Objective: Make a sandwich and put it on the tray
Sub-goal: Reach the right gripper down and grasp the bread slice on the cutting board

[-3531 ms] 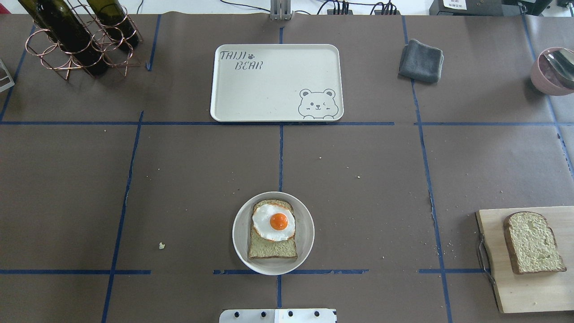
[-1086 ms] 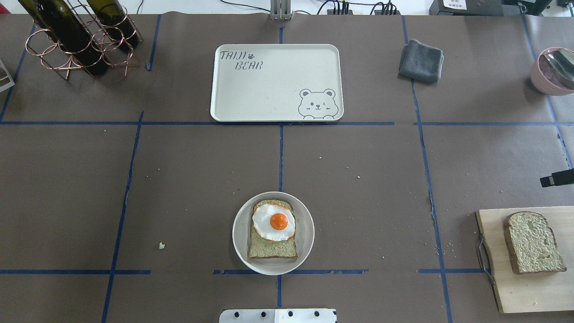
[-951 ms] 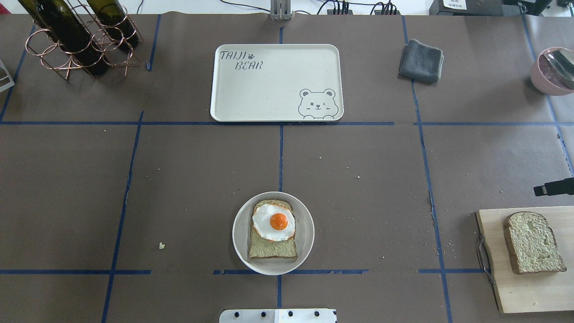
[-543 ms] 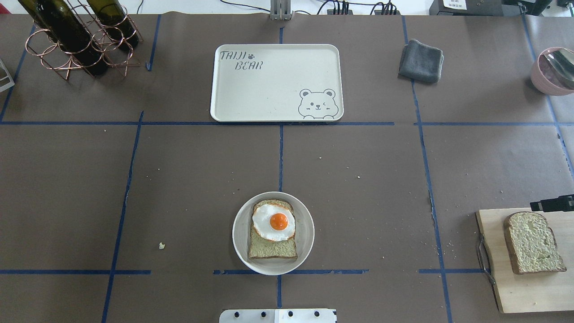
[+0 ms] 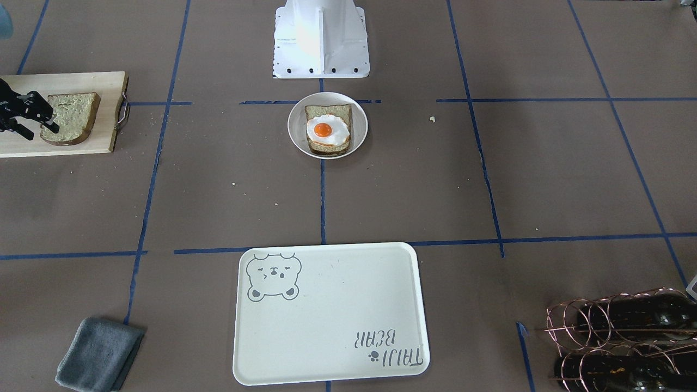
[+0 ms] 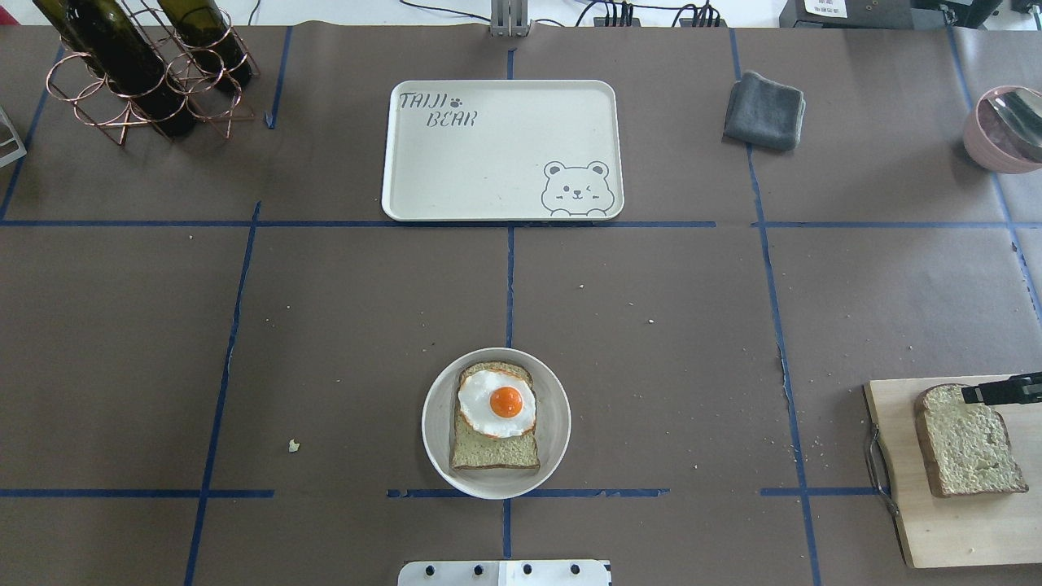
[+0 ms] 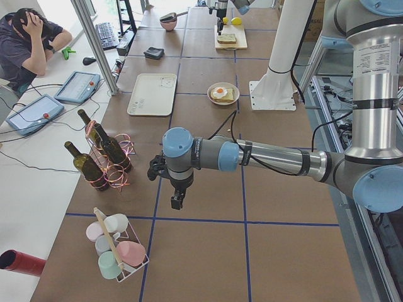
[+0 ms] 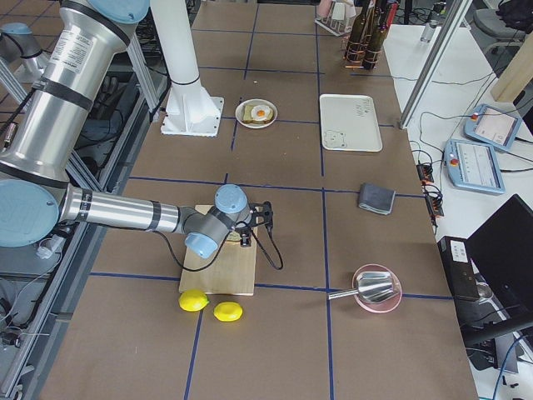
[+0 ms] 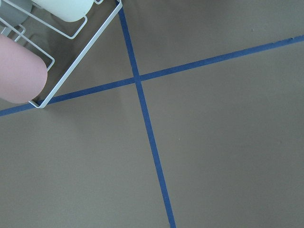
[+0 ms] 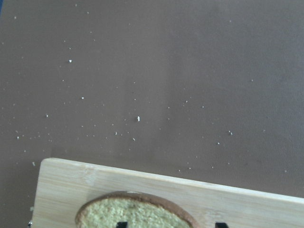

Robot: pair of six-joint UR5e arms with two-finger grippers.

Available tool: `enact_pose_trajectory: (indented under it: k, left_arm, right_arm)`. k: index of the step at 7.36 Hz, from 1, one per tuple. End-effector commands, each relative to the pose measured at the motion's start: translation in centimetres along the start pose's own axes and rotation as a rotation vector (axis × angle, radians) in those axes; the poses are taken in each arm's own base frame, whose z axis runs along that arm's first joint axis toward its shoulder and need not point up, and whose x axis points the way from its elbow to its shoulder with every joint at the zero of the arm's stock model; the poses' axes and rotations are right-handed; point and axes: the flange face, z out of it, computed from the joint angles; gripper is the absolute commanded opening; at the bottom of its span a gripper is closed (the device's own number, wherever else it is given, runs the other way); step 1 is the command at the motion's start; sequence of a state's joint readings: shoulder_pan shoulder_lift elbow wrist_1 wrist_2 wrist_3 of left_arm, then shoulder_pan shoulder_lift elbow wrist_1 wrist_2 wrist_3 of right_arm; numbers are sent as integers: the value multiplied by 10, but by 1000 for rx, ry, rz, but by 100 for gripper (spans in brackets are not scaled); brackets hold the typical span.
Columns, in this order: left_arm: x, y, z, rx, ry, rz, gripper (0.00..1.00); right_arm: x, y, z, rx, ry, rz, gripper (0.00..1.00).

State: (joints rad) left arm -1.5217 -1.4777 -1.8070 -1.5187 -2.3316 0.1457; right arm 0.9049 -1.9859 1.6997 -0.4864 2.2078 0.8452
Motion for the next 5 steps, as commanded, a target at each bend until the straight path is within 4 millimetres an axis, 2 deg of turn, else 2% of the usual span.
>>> enact_pose_trajectory:
  k: [1,3,4,5]
  left_arm:
    - [0,-2,-1,2,0,2,100]
    - [1,-2,-1,6,-1,6,100]
    - [1,-2,-1,6,-1,6,100]
    - [1,-2,-1,6,-1,6,100]
  right_arm:
    - [0,5,3,-14,3,-5,69]
    - [1,7,4,-15,10,-4,66]
    - [4,8,6,-20,14,-1,58]
    - [5,9,6,-22,15,-1,57]
